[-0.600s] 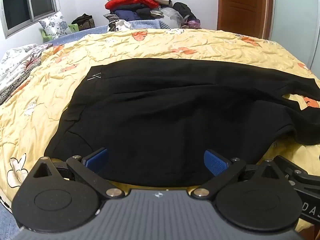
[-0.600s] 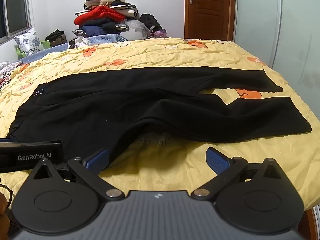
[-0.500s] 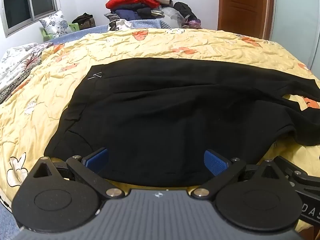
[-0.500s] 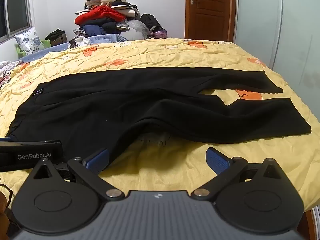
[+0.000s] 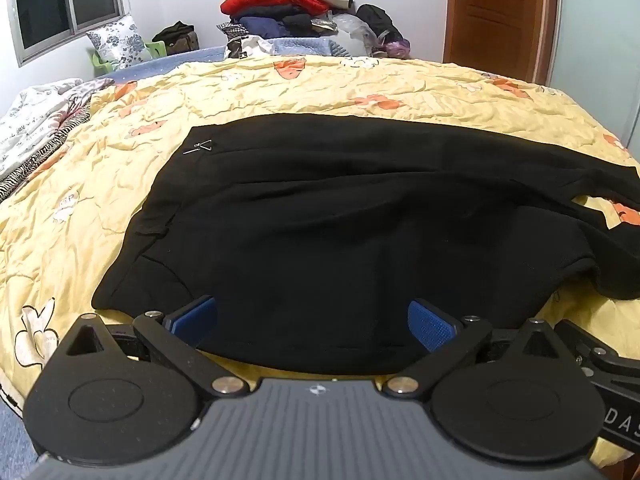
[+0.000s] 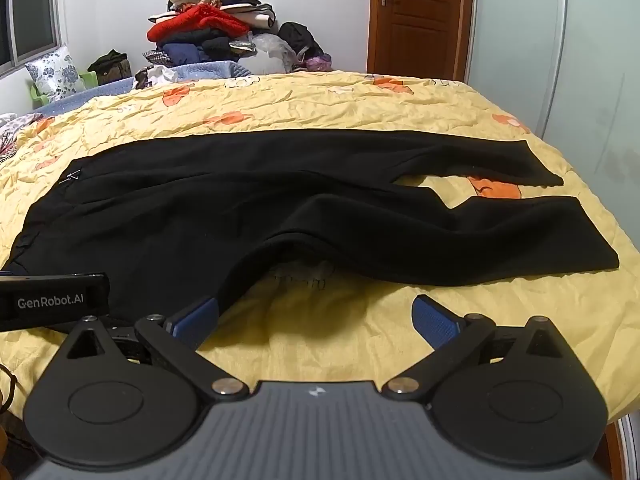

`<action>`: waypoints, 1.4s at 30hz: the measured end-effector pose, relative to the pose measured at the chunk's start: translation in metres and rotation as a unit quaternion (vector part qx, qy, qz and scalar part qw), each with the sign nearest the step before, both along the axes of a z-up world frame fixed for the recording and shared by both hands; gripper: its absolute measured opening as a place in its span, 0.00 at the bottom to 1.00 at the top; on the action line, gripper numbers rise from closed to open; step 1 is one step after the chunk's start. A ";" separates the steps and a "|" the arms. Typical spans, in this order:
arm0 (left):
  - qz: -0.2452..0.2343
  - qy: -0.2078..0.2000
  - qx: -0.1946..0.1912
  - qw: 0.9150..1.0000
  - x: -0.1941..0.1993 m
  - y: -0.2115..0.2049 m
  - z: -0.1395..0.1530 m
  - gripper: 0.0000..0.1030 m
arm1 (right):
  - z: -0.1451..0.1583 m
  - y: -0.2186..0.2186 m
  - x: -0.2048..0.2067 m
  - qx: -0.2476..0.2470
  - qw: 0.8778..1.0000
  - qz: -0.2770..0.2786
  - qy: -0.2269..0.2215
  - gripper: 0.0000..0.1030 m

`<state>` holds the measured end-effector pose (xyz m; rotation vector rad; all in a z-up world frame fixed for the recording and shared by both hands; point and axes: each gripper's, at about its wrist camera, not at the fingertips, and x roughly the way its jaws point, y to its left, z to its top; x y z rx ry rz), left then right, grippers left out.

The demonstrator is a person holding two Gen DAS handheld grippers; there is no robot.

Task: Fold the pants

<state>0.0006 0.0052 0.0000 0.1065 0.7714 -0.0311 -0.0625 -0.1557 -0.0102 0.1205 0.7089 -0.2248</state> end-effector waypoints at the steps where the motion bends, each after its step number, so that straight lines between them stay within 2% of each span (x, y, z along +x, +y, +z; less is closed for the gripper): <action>1: 0.000 0.000 0.000 1.000 0.000 0.000 0.000 1.00 | 0.000 0.000 0.000 0.000 1.000 0.000 0.000 1.00; 20: 0.002 0.000 0.002 1.000 0.002 0.004 -0.002 1.00 | -0.006 -0.001 0.001 0.002 1.000 0.000 0.003 1.00; 42: 0.026 -0.009 0.028 0.999 0.004 0.007 0.000 1.00 | -0.007 -0.001 0.002 0.004 1.000 0.001 0.004 1.00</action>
